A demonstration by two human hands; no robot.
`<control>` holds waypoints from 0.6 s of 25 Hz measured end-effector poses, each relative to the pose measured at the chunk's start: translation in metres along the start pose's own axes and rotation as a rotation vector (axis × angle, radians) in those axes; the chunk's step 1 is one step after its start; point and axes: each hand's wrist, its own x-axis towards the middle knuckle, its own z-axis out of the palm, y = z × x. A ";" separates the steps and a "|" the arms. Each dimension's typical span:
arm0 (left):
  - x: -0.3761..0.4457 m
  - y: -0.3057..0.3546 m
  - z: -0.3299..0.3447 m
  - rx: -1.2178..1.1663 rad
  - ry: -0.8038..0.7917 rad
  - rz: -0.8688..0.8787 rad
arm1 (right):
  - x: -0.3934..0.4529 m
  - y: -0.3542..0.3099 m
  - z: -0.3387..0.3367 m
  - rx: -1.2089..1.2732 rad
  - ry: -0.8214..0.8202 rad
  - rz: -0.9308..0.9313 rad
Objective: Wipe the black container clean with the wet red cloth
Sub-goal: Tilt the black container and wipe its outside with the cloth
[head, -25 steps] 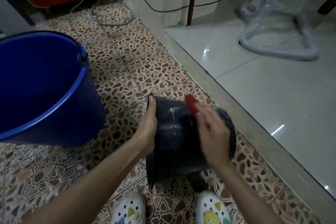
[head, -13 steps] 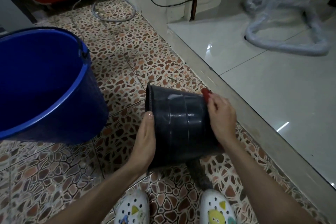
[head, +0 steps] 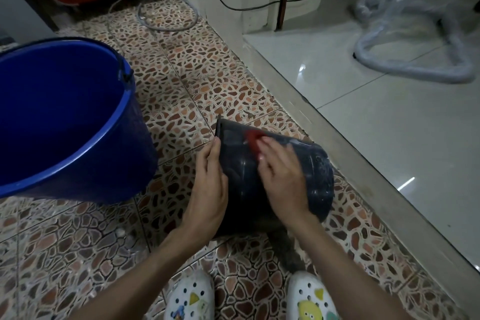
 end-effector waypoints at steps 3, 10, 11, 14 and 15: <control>-0.006 0.002 0.000 -0.044 0.022 0.033 | 0.005 0.058 -0.029 -0.067 0.033 0.354; 0.003 0.011 0.004 -0.192 0.026 -0.120 | -0.001 -0.028 -0.019 0.112 -0.002 0.022; -0.001 0.009 0.005 -0.183 0.022 -0.096 | -0.005 -0.041 -0.009 0.127 -0.063 -0.080; -0.014 0.000 0.009 -0.157 -0.014 -0.052 | -0.003 -0.024 0.001 0.098 -0.087 -0.140; -0.019 -0.002 0.010 -0.179 -0.029 -0.070 | -0.002 -0.008 -0.004 0.066 -0.063 -0.051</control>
